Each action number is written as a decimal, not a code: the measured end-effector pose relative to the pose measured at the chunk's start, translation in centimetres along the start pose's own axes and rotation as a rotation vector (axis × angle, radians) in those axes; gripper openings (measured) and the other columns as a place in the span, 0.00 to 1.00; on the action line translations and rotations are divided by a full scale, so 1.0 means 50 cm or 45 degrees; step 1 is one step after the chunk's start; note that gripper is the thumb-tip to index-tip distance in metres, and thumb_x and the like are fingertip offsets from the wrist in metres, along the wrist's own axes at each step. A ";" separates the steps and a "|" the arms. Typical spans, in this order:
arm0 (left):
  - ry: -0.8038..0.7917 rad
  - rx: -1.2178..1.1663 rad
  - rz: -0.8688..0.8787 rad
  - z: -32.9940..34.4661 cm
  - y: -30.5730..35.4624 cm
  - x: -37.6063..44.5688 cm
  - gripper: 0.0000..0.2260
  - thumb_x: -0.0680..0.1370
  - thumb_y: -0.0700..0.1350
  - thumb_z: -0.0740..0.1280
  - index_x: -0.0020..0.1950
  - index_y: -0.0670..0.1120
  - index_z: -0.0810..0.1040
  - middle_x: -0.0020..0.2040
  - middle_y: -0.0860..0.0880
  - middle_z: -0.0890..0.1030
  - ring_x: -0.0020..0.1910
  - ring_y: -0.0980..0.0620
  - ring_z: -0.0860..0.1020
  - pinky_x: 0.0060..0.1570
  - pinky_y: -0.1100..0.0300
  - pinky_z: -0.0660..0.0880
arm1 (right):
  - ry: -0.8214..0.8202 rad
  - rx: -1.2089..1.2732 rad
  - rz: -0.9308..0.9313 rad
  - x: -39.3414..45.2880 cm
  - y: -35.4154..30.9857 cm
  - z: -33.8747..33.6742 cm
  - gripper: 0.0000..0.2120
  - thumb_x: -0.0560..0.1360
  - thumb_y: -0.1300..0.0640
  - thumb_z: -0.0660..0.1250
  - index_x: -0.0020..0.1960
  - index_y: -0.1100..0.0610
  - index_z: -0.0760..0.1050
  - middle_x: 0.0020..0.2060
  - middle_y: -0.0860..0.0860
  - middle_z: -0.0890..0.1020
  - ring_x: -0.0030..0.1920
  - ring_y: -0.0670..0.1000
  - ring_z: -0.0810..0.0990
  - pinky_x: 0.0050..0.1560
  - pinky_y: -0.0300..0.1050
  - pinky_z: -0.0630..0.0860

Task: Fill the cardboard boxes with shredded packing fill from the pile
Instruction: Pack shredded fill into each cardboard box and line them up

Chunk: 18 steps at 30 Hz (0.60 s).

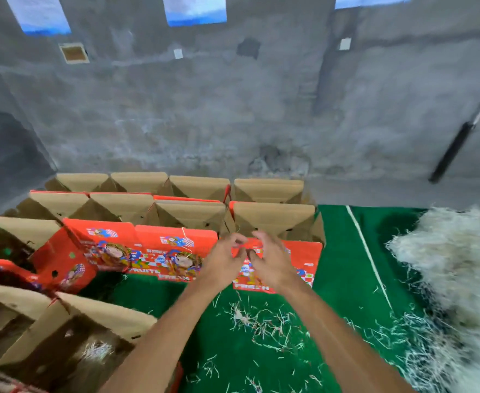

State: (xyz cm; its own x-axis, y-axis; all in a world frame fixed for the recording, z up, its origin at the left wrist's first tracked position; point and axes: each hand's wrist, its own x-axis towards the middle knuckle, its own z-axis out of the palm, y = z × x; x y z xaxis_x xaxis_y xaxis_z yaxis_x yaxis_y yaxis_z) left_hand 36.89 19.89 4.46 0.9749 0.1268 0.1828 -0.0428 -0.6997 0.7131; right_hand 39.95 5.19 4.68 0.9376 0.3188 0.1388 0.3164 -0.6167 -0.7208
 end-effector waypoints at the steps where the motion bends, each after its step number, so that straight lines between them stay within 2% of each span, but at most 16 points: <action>1: -0.028 0.113 0.020 0.020 -0.005 0.025 0.13 0.78 0.42 0.67 0.61 0.52 0.78 0.60 0.53 0.80 0.62 0.55 0.76 0.65 0.55 0.71 | 0.010 -0.105 0.005 0.014 0.020 -0.007 0.24 0.77 0.54 0.66 0.72 0.52 0.70 0.69 0.50 0.74 0.70 0.54 0.69 0.71 0.49 0.64; 3: -0.082 0.395 0.066 0.059 -0.013 0.062 0.20 0.76 0.45 0.70 0.67 0.52 0.74 0.66 0.53 0.76 0.68 0.52 0.71 0.71 0.52 0.64 | 0.011 -0.365 0.008 0.040 0.063 -0.016 0.28 0.75 0.51 0.67 0.73 0.49 0.67 0.70 0.49 0.72 0.72 0.53 0.66 0.74 0.52 0.58; 6: -0.111 0.585 0.061 0.106 -0.023 0.093 0.23 0.74 0.49 0.70 0.68 0.55 0.70 0.66 0.56 0.74 0.70 0.53 0.68 0.76 0.45 0.52 | -0.094 -0.711 0.013 0.066 0.123 -0.020 0.31 0.74 0.51 0.68 0.75 0.50 0.63 0.72 0.49 0.70 0.75 0.52 0.62 0.78 0.56 0.50; 8: -0.072 0.593 0.062 0.121 -0.028 0.107 0.20 0.75 0.47 0.70 0.65 0.56 0.73 0.62 0.57 0.76 0.67 0.53 0.70 0.74 0.43 0.55 | -0.068 -0.877 -0.032 0.075 0.141 -0.015 0.26 0.75 0.55 0.64 0.73 0.50 0.66 0.67 0.49 0.74 0.71 0.53 0.69 0.77 0.55 0.51; 10: -0.029 0.602 0.066 0.120 -0.024 0.116 0.14 0.76 0.44 0.69 0.60 0.56 0.79 0.57 0.56 0.79 0.62 0.53 0.74 0.72 0.46 0.59 | -0.040 -0.985 -0.070 0.080 0.141 -0.018 0.19 0.76 0.59 0.60 0.66 0.50 0.72 0.61 0.48 0.80 0.63 0.52 0.76 0.72 0.49 0.59; 14: -0.053 0.569 0.081 0.117 -0.016 0.084 0.08 0.78 0.44 0.66 0.53 0.54 0.82 0.47 0.56 0.77 0.55 0.52 0.75 0.65 0.50 0.65 | -0.107 -1.028 -0.091 0.050 0.137 -0.041 0.17 0.75 0.63 0.61 0.60 0.47 0.75 0.56 0.47 0.81 0.59 0.52 0.79 0.62 0.47 0.68; 16: -0.049 0.504 0.098 0.118 0.004 0.042 0.08 0.78 0.44 0.65 0.53 0.54 0.82 0.47 0.56 0.78 0.54 0.53 0.76 0.62 0.51 0.66 | -0.095 -1.019 -0.126 0.009 0.140 -0.062 0.18 0.75 0.64 0.63 0.60 0.47 0.75 0.56 0.47 0.82 0.59 0.52 0.79 0.62 0.47 0.70; 18: -0.058 0.433 0.122 0.128 0.037 -0.009 0.10 0.79 0.44 0.66 0.56 0.54 0.83 0.52 0.56 0.83 0.55 0.54 0.78 0.63 0.53 0.65 | -0.073 -1.011 -0.132 -0.048 0.145 -0.087 0.19 0.75 0.63 0.63 0.62 0.47 0.75 0.57 0.47 0.82 0.60 0.52 0.78 0.61 0.48 0.70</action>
State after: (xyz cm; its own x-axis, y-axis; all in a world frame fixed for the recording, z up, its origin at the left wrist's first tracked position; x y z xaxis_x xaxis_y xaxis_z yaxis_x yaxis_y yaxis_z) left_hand 37.74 14.04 1.39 0.9791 0.0228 0.2021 -0.0670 -0.9020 0.4266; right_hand 40.61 -3.17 2.06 0.8958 0.4258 0.1277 0.4298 -0.9029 -0.0049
